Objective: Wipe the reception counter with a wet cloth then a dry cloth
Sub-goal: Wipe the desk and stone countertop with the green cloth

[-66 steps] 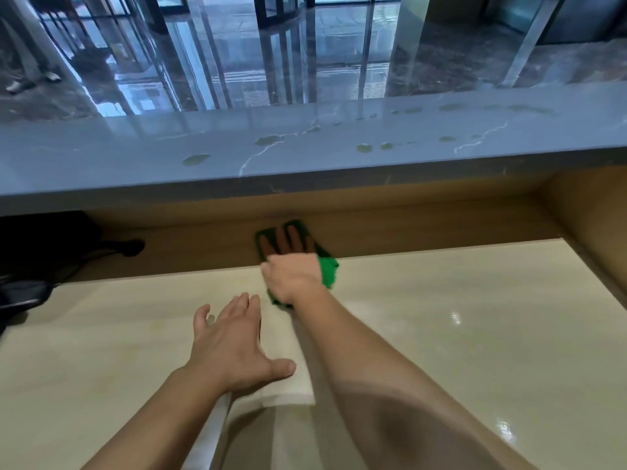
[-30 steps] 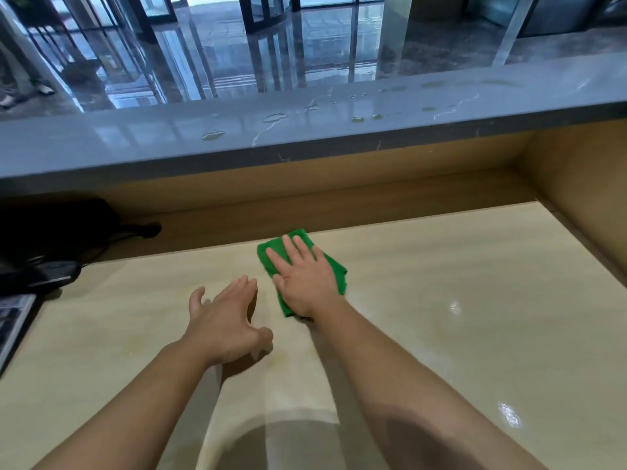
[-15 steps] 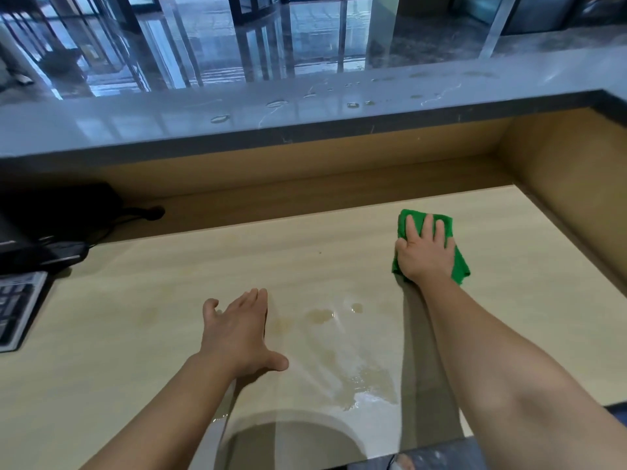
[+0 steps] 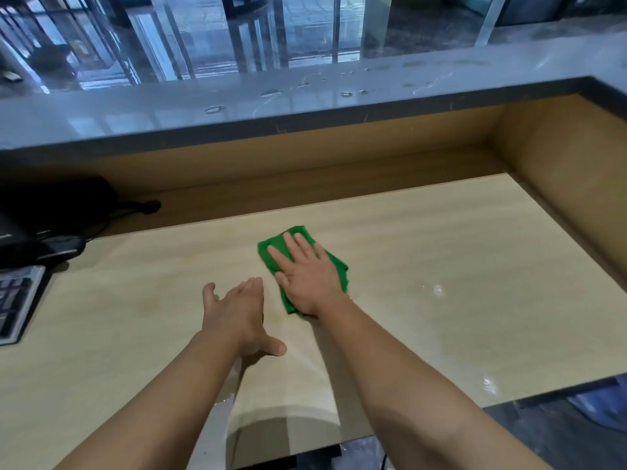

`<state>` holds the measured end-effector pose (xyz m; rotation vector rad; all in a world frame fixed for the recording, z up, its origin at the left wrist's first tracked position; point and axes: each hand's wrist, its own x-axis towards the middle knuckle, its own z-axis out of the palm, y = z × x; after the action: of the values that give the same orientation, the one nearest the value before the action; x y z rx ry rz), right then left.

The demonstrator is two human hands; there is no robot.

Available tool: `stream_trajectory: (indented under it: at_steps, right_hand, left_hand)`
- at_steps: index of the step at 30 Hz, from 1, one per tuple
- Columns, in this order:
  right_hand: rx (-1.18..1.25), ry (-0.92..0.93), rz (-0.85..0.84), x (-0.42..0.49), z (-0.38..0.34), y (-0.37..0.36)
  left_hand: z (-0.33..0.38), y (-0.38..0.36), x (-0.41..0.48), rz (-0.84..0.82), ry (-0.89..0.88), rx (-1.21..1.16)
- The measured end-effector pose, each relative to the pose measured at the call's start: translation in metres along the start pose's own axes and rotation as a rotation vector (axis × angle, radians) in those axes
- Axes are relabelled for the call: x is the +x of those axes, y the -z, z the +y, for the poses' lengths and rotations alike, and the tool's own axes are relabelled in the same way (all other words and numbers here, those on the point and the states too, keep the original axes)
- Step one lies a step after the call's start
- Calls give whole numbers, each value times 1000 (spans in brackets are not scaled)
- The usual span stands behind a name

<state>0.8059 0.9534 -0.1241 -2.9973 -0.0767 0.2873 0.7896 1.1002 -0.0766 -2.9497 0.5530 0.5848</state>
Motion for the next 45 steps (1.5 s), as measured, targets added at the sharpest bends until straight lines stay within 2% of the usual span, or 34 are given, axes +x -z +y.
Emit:
stream_trajectory:
  at_steps: [2, 9, 12, 16, 20, 25, 27, 30, 32, 39, 42, 45]
  right_hand:
    - [20, -67, 24, -12, 37, 3]
    - [43, -503, 95, -69, 171, 14]
    - [79, -624, 82, -78, 182, 14]
    - [119, -762, 78, -63, 138, 10]
    - [86, -640, 93, -47, 54, -2]
    - [44, -243, 28, -38, -37, -20]
    - [20, -131, -1, -41, -36, -18]
    - [1, -49, 11, -51, 3, -12]
    - [17, -105, 22, -65, 43, -7]
    - [34, -514, 86, -123, 188, 6]
    - [44, -625, 84, -126, 196, 5]
    - [96, -778, 76, -113, 161, 0]
  left_hand:
    - [1, 1, 0, -16, 9, -4]
    - [-2, -6, 3, -13, -11, 20]
    - [-2, -7, 6, -3, -23, 42]
    - [-1, -7, 7, -6, -33, 56]
    - [0, -7, 7, -10, -31, 53]
    - [2, -5, 8, -21, -11, 69]
    - [5, -3, 8, -34, -1, 82]
    - [6, -2, 7, -52, 24, 92]
    - [7, -2, 7, -58, 29, 93]
    - [5, -4, 4, -63, 32, 44]
    - [3, -6, 6, -48, 17, 34]
    - [1, -8, 8, -33, 0, 21]
